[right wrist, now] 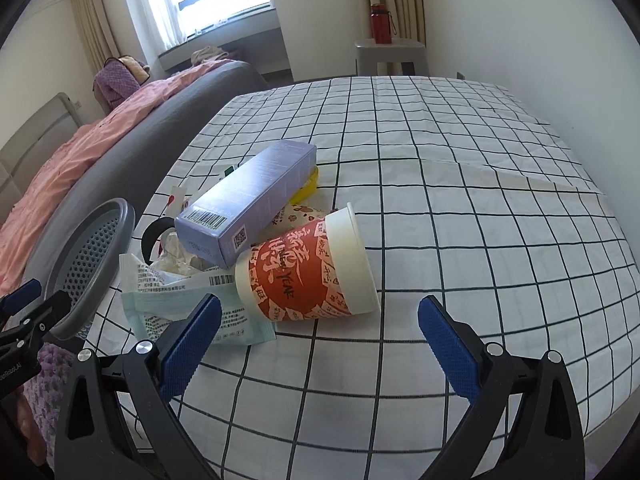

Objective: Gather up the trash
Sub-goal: 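Reach the right tool to the red-and-white paper cup and grasp it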

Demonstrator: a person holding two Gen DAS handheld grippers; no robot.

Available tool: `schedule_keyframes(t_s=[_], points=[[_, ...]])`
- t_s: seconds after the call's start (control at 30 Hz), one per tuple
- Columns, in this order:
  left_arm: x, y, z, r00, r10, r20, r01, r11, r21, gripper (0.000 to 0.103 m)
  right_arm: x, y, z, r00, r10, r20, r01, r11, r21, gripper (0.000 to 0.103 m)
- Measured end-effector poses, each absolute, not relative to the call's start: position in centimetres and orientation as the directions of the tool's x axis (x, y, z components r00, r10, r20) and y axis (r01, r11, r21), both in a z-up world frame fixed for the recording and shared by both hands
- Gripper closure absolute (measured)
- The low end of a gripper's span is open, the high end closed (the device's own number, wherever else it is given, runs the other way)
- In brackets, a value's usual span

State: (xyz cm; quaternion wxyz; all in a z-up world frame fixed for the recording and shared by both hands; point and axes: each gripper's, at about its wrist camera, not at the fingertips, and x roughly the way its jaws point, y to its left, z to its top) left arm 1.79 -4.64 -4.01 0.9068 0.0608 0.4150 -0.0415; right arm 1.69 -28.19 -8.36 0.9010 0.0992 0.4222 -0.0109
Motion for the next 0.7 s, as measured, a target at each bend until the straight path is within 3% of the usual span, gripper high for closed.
schedule_keyframes(t_s=[0.4,0.47,0.5,0.7], points=[[3.0,-6.1,-5.2,0.634,-0.041,-0.772,0.153,0.985,0.073,0.017,5.2,-26.8,-10.1,0.592,0.047,-0.804,0.039,0.995,0.087,0.007],[3.1,-6.2,-5.2,0.63,-0.044,-0.775,0.158,0.985,0.072,0.017,5.4,-26.7,-10.3,0.589,0.047,-0.807,0.035,0.996,0.083,0.013],[3.1,-6.3,-5.2,0.629,-0.046,-0.776,0.16,0.985,0.071,0.017,5.5,-26.8,-10.4,0.585,0.048,-0.81,0.033,0.996,0.083,0.022],[2.7,-6.5,-5.0,0.633,-0.059,-0.772,0.172,0.983,0.067,0.017,4.8,-27.1,-10.0,0.603,0.074,-0.794,0.03,0.993,0.116,0.023]])
